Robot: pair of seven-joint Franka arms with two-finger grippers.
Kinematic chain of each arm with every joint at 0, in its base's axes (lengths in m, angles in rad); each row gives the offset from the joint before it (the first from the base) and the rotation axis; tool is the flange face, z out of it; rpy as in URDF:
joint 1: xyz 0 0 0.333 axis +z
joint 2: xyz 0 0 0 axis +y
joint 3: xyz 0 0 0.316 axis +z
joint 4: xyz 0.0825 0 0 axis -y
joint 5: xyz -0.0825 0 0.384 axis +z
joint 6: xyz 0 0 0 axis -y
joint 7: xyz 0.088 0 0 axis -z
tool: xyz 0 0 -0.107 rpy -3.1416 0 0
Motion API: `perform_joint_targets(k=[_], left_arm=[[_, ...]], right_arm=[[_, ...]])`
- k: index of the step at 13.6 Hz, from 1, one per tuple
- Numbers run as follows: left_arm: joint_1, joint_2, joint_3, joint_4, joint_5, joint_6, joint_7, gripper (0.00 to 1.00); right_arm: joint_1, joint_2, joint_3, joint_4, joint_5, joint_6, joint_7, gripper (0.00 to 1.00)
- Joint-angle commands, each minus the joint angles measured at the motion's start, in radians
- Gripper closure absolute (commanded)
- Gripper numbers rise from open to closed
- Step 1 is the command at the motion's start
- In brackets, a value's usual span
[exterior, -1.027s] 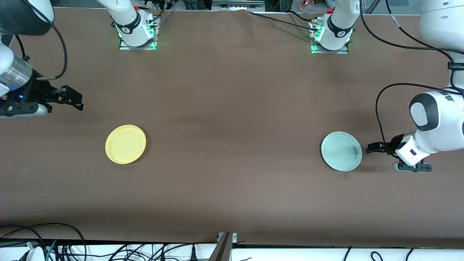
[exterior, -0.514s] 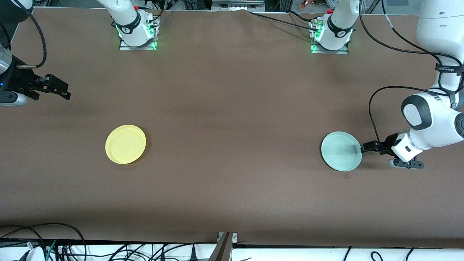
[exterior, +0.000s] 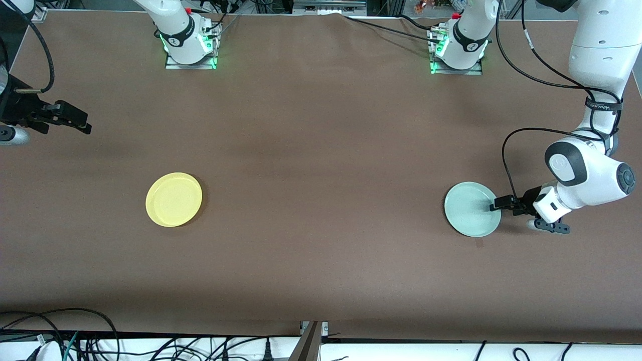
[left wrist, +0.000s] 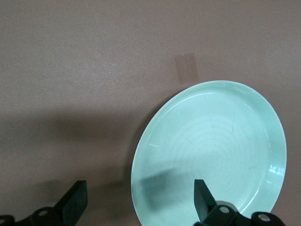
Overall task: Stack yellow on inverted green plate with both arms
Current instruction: 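Lower the left gripper onto the green plate rim and grip it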
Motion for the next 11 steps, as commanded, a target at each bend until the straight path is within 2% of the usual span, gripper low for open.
perform_joint_targets(k=[1, 2, 3, 4, 8, 11], left_arm=[[0.011, 0.013, -0.002, 0.002, -0.078, 0.004, 0.097, 0.0], [0.011, 0.018, -0.002, 0.002, -0.085, 0.004, 0.114, 0.0], [0.01, 0.018, 0.0, 0.002, -0.085, 0.004, 0.114, 0.22], [0.01, 0.018, -0.002, 0.002, -0.085, 0.004, 0.116, 0.37], [0.002, 0.022, 0.0, 0.004, -0.083, 0.004, 0.114, 0.78], [-0.001, 0.027, 0.0, 0.007, -0.076, 0.013, 0.114, 0.91]], right_arm=[[-0.002, -0.009, -0.001, 0.015, 0.036, -0.031, -0.015, 0.0], [-0.004, -0.009, -0.006, 0.014, 0.039, -0.037, -0.012, 0.0], [-0.002, -0.009, -0.004, 0.015, 0.039, -0.043, -0.012, 0.0], [-0.002, -0.011, 0.002, 0.015, 0.037, -0.043, -0.015, 0.0], [-0.001, -0.011, 0.008, 0.015, 0.037, -0.045, -0.015, 0.0], [-0.001, -0.011, 0.008, 0.015, 0.037, -0.043, -0.015, 0.0]])
